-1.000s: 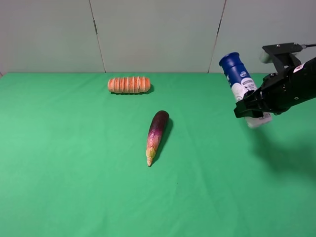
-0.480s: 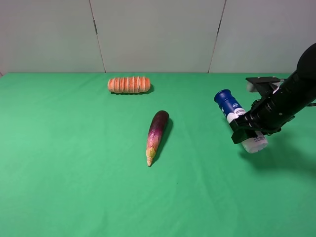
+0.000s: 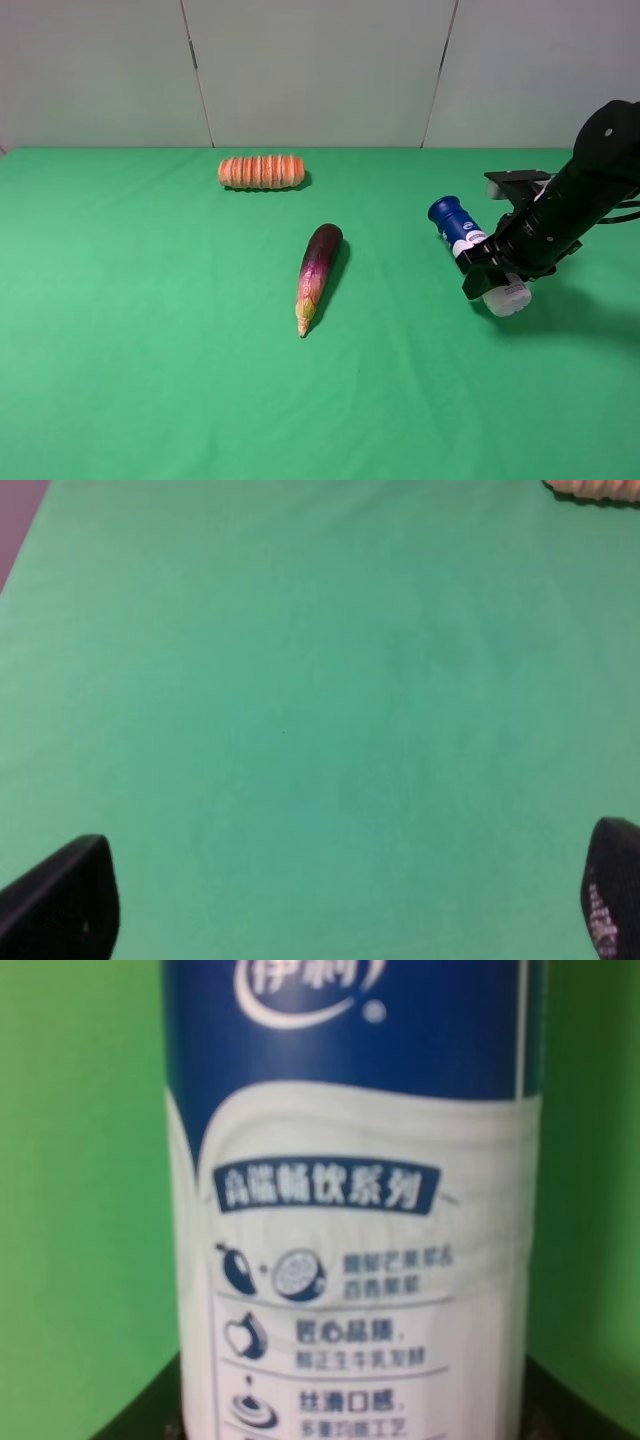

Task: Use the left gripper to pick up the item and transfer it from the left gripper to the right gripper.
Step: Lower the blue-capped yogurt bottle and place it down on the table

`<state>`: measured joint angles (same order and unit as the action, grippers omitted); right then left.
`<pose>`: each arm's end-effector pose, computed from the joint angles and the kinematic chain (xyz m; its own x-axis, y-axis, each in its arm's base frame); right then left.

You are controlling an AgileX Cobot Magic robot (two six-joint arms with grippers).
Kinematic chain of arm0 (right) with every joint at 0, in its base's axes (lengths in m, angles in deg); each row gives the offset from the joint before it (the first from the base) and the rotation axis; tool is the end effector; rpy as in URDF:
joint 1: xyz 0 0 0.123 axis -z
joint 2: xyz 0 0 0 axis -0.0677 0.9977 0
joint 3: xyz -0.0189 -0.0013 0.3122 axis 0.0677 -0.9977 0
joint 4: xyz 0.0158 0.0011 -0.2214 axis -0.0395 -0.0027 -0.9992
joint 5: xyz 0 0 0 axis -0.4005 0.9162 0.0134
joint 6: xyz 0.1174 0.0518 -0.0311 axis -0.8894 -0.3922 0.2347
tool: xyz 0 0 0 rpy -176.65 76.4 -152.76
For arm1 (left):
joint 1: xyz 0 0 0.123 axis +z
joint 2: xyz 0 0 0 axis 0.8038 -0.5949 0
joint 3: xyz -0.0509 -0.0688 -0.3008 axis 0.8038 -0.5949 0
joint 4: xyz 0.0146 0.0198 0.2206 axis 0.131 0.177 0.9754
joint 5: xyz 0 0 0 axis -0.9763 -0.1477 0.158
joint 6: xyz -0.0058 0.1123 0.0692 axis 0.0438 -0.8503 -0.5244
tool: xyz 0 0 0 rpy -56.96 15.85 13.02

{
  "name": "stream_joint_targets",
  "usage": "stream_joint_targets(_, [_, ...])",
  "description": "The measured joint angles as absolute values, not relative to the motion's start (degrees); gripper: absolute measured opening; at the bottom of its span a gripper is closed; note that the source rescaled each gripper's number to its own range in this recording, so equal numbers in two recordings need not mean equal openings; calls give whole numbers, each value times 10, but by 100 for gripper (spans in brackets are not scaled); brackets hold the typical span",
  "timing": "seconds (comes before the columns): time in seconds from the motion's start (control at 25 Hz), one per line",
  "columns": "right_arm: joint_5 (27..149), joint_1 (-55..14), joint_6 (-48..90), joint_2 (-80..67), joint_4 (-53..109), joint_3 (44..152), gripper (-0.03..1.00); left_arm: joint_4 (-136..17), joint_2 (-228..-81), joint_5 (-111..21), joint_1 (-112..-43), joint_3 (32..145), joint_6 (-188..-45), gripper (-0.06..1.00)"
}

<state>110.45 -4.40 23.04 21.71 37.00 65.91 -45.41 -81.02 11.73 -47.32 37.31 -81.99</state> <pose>0.2828 0.0621 0.1445 -0.9268 -0.3059 -0.2179 -0.3362 0.9344 0.1181 -0.0227 -0.0016 0.2428 -0.4539 -0.0454 -0.8899 -0.1113 0.9938 0.0061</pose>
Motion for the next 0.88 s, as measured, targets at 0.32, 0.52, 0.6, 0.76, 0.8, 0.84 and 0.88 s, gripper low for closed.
stream_joint_targets(0.32, [1103, -44, 229, 241, 366, 660, 4, -454, -810, 117, -473, 373, -820, 86])
stream_joint_targets(0.52, [1103, -44, 229, 241, 366, 660, 4, -454, -810, 117, -473, 373, -820, 86])
stream_joint_targets(0.6, [1103, -44, 229, 241, 366, 660, 4, -454, -810, 117, -473, 373, -820, 86])
stream_joint_targets(0.76, [1098, -44, 219, 241, 374, 660, 60, -454, -810, 117, -473, 373, -820, 86])
stream_joint_targets(0.8, [1096, -44, 214, 241, 376, 661, 78, -454, -810, 117, -473, 373, -820, 86])
stream_joint_targets(0.84, [1095, -44, 212, 241, 376, 662, 86, -454, -810, 117, -473, 373, -820, 86])
stream_joint_targets(0.88, [1094, -44, 211, 241, 376, 663, 90, -454, -810, 117, -473, 373, -820, 86])
